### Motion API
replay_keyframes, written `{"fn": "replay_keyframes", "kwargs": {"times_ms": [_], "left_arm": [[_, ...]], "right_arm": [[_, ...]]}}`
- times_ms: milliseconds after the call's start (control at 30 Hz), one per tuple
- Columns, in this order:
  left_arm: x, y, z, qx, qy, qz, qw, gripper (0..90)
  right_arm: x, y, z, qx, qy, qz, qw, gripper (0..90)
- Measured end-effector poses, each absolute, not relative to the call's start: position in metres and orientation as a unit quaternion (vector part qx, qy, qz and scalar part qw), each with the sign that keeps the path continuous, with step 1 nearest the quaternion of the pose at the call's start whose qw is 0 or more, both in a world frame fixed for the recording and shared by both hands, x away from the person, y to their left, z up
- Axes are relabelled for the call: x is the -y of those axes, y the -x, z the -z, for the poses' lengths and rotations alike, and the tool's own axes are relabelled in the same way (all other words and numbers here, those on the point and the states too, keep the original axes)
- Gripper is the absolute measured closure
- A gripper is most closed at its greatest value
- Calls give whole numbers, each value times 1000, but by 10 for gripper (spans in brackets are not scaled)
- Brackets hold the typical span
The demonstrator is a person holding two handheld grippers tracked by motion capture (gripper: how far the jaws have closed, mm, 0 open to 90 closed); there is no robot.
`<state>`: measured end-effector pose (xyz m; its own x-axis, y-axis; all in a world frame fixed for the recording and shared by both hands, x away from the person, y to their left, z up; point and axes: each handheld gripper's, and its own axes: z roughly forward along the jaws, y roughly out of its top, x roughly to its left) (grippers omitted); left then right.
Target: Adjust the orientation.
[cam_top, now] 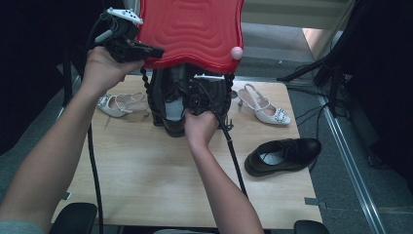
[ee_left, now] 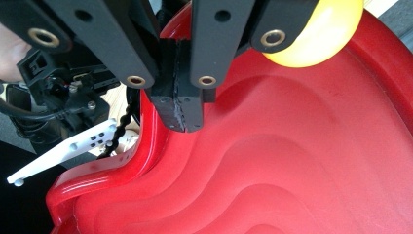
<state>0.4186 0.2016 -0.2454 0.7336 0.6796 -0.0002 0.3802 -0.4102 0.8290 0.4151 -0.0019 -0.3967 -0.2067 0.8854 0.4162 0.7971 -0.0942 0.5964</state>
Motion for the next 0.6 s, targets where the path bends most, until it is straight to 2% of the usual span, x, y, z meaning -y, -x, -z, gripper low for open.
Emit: {"fn": "replay_keyframes", "kwargs": {"times_ms": [333, 600], "left_arm": [[-203, -420, 246, -327, -820, -170, 437, 900], [-203, -420, 246, -328, -820, -171, 437, 900]], "right_arm": [[-8, -422, 393, -655, -641, -396, 65, 867], [-7, -420, 390, -665, -625, -403, 67, 790]]}}
